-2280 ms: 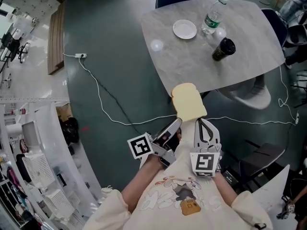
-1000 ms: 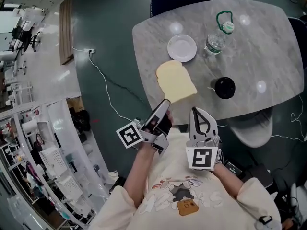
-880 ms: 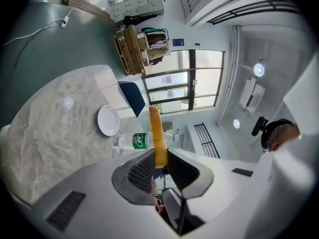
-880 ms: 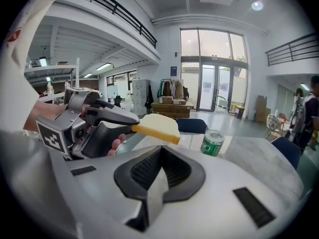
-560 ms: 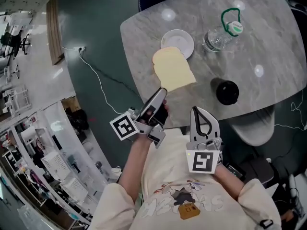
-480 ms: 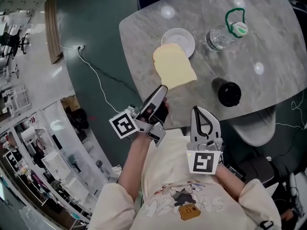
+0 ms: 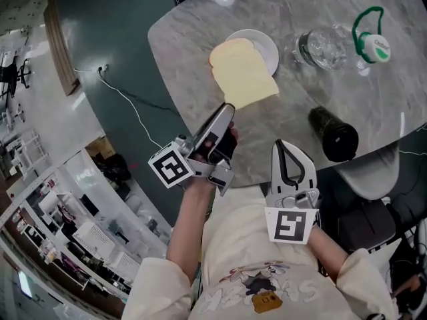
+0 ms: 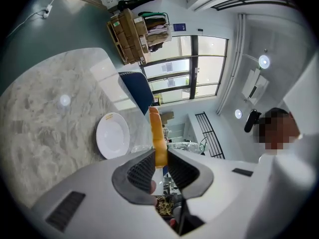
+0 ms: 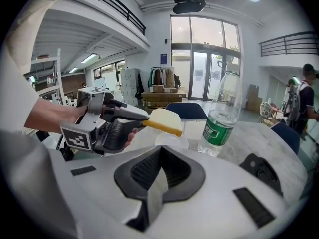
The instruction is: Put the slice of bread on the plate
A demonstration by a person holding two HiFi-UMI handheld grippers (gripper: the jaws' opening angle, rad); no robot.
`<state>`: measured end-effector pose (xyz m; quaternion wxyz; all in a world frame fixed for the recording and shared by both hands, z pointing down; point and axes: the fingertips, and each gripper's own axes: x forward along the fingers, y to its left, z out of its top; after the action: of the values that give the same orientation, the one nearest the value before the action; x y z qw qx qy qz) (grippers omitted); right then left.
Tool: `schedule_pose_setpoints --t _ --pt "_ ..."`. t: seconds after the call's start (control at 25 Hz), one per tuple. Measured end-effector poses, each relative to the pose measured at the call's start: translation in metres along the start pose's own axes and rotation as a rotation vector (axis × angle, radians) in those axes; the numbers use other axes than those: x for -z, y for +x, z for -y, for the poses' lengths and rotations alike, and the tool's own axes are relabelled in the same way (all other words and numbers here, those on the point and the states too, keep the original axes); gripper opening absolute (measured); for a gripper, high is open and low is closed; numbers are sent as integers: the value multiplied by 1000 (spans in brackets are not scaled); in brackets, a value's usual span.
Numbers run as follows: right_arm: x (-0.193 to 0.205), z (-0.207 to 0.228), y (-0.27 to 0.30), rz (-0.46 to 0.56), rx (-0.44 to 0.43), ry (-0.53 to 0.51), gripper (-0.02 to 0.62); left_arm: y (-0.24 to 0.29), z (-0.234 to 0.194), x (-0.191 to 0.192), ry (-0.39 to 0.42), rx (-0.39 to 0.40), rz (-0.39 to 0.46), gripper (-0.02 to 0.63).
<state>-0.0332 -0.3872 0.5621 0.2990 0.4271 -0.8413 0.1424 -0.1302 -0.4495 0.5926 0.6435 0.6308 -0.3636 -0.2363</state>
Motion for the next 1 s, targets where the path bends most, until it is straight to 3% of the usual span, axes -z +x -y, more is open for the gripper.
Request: schedule_pose_setpoints --t 0.4,0.52,0.6,0.76,0.88,1.0 --pt "22 1 23 -56 58 89 5 24 -52 -5 -5 -81 -66 84" --pt "34 -1 26 -50 121 224 5 29 -63 -8 54 -93 -86 84" --pt "43 -3 29 -50 151 284 5 32 -73 -7 52 -108 -97 84" --pt "53 -6 30 -90 148 277 6 39 -87 -8 111 -124 -132 84" --pt "53 -2 27 -89 182 331 5 44 -90 -8 108 -127 -138 84" --pt "55 -2 26 -83 182 331 5 44 -95 -6 115 -179 -127 86"
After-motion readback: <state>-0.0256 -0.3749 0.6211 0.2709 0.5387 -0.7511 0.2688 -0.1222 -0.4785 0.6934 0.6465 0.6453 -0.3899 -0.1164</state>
